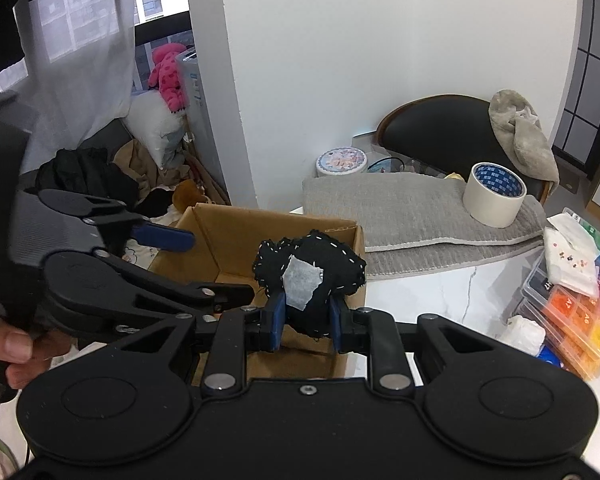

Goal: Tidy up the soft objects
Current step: 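Carry the hamburger and black fabric over the cardboard box with both tools, then open both tools to drop the hamburger and fabric into the box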

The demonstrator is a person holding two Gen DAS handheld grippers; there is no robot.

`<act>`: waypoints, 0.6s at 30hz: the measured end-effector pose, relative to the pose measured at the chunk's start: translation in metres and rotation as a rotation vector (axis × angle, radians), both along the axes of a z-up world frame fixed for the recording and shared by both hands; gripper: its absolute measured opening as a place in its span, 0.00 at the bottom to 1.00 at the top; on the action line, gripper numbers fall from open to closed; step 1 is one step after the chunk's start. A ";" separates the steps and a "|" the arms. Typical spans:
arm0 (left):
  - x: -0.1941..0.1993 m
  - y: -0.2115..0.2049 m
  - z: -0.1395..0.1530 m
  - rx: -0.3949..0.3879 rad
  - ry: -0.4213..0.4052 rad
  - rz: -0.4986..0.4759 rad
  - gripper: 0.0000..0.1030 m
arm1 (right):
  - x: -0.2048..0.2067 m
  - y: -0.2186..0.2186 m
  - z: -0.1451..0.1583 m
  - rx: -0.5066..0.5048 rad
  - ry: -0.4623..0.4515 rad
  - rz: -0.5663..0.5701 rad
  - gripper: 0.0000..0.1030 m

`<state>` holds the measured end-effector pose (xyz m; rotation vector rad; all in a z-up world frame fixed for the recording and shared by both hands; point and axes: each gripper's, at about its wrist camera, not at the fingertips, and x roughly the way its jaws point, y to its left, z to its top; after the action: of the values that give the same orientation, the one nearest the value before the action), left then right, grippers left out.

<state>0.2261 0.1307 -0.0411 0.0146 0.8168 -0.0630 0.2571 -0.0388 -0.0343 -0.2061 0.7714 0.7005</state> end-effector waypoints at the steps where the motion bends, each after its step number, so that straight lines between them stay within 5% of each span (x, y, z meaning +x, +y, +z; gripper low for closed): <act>1: -0.004 0.002 0.003 -0.004 -0.011 0.006 0.71 | 0.000 0.002 0.000 0.001 0.003 0.005 0.22; 18: -0.063 0.027 0.008 -0.122 -0.104 0.176 0.77 | 0.010 0.035 -0.016 -0.052 0.063 0.066 0.24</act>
<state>0.1632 0.1579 -0.0333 -0.1675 0.7061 0.0536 0.2673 -0.0040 -0.0507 -0.2587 0.8468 0.7532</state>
